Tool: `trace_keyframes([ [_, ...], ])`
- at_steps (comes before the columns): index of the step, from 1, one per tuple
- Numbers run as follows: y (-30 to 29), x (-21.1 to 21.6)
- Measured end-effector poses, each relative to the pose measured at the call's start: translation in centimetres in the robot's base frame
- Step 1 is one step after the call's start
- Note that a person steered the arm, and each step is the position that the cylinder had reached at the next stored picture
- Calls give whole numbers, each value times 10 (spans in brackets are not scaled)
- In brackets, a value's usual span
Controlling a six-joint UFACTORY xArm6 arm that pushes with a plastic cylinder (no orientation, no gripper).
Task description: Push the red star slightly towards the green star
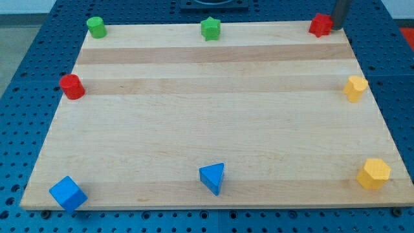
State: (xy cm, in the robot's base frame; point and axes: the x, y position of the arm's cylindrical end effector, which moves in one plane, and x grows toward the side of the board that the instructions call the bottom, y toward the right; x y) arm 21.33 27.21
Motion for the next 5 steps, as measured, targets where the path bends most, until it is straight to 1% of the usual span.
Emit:
trace_keyframes([
  [1, -8, 0],
  [3, -9, 36],
  [4, -9, 36],
  [5, 0, 21],
])
